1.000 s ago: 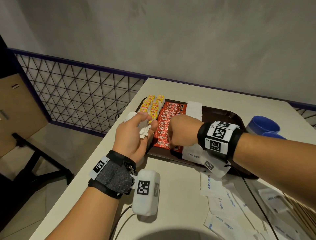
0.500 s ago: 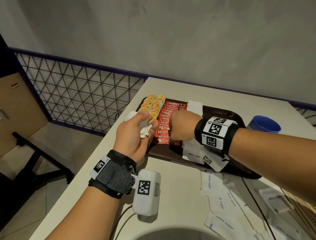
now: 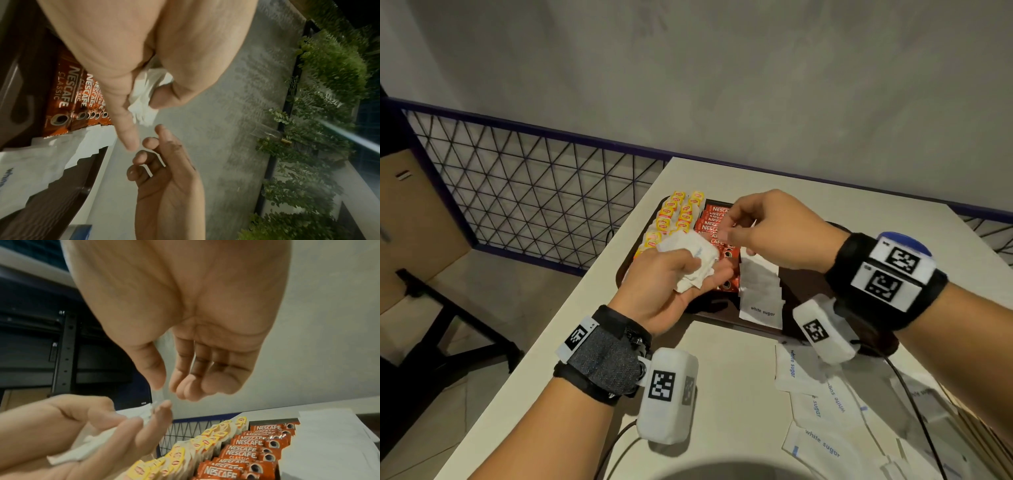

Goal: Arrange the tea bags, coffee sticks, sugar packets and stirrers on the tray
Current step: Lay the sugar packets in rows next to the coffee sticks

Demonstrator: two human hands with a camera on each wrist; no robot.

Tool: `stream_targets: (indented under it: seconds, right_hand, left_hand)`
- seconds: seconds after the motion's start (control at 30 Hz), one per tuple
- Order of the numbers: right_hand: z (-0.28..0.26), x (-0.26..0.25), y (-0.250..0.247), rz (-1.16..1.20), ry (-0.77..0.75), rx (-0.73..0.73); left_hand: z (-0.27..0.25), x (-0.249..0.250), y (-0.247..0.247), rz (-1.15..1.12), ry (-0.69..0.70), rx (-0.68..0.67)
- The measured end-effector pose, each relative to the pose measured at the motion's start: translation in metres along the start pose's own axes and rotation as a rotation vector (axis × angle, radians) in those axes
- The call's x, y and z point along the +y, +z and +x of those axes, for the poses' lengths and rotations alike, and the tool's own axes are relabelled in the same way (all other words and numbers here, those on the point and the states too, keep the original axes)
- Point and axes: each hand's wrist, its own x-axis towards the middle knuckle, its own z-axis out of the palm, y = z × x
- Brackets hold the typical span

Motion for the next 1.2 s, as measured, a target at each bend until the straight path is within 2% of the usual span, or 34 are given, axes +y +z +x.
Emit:
stream_targets:
  seconds: [0.13, 0.3, 0.4, 0.63, 1.03, 1.2]
  right_hand:
    - [-0.02, 0.004, -0.005, 0.191, -0.005, -0.019]
    - [-0.036, 0.015, -0.013, 0.375, 0.02, -0.089]
    - [-0.043, 0.016, -0.017, 0.522, 0.055, -0.107]
    - [-0.052, 0.017, -0.017, 0.649, 0.119, -0.143]
    - [-0.051, 0.026, -0.014, 0.643, 0.123, -0.113]
    - [-0.048, 0.033, -0.016, 0.487, 0.092, -0.067]
  left_hand:
    - [-0.005, -0.005, 0.003, 0.156, -0.042, -0.171]
    - [-0.006, -0.007, 0.003, 0.341, -0.013, -0.08]
    - [-0.005, -0.006, 0.003, 0.309, -0.006, -0.044]
    - [-0.007, -0.008, 0.007, 0.272, 0.01, -0.065]
    - [-0.002, -0.012, 0.003, 0.346, 0.063, -0.032]
    - [-0.002, -0.012, 0.004, 0.372, 0.063, -0.068]
